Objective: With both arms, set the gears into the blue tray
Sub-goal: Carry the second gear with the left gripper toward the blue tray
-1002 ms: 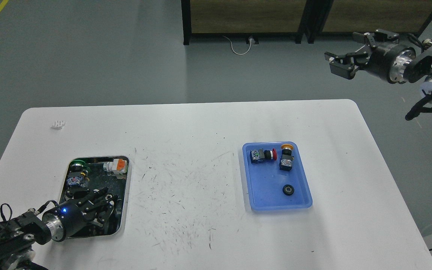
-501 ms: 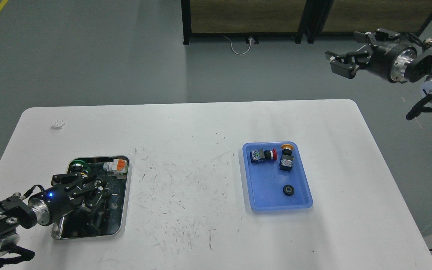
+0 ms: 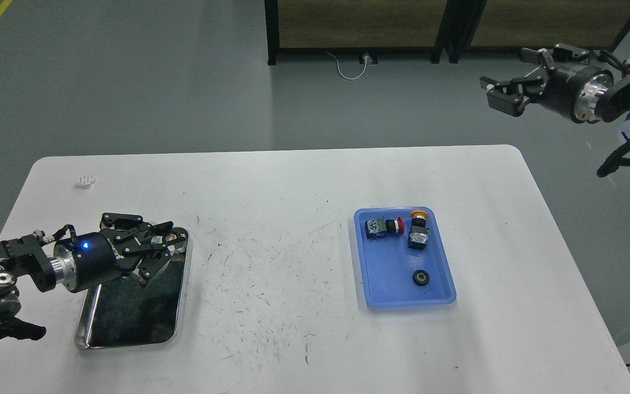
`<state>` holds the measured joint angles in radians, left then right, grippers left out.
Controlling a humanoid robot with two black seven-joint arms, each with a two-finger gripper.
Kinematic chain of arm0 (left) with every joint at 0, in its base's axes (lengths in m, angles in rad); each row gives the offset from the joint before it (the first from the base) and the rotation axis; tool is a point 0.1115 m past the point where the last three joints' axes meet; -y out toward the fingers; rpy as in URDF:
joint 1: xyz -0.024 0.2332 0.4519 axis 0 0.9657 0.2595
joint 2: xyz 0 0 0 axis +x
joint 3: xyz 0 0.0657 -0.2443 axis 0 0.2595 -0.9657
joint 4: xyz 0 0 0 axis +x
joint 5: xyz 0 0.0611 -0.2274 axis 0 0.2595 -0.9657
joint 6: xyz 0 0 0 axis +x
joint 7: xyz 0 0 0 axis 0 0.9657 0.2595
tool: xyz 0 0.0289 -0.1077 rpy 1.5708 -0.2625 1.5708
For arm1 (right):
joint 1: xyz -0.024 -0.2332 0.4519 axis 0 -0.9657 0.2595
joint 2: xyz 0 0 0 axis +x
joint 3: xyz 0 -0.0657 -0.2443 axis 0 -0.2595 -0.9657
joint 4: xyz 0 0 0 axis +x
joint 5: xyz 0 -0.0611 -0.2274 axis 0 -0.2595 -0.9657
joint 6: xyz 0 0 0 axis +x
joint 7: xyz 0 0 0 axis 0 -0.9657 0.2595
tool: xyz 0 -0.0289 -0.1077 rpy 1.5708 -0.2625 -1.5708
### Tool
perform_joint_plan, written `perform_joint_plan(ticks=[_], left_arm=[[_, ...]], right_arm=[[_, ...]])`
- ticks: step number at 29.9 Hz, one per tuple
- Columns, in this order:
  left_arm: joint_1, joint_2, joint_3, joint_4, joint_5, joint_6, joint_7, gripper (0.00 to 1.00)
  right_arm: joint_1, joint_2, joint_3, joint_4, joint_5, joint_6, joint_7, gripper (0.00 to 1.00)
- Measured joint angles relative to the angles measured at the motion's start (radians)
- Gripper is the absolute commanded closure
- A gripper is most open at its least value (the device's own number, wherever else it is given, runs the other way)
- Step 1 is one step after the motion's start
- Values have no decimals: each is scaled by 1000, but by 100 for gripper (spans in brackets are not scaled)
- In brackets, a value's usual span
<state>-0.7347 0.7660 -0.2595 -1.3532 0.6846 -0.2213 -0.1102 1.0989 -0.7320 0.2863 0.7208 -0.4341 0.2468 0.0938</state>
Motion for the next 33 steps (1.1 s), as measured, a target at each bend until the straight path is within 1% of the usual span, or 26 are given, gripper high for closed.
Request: perform_joint_plan(ticks=[2, 4, 7, 11, 15, 23, 30, 33], left_arm=[[-28, -38, 11, -19, 0, -1, 23, 82], [-62, -85, 44, -23, -1, -1, 34, 82], [-105, -157, 121, -22, 0, 2, 39, 82], [-120, -268, 179, 5, 5, 12, 45, 82], [-124, -386, 203, 65, 9, 20, 54, 82], [-149, -593, 262, 237, 9, 40, 65, 82], [-150, -728, 305, 370, 9, 51, 66, 81], [-151, -759, 312, 417, 9, 51, 66, 81]], right_arm=[[-1, -8, -1, 0, 0, 0, 1, 8], [-2, -15, -1, 0, 0, 1, 1, 8], [-3, -25, -3, 0, 0, 2, 1, 8], [-4, -31, -6, -8, 0, 2, 1, 8], [-8, -36, -8, -19, 0, 2, 1, 8], [-10, -55, -9, -31, 0, 2, 2, 8], [-11, -56, -9, -44, 0, 2, 3, 8], [-16, -53, -9, -52, 0, 2, 4, 8]])
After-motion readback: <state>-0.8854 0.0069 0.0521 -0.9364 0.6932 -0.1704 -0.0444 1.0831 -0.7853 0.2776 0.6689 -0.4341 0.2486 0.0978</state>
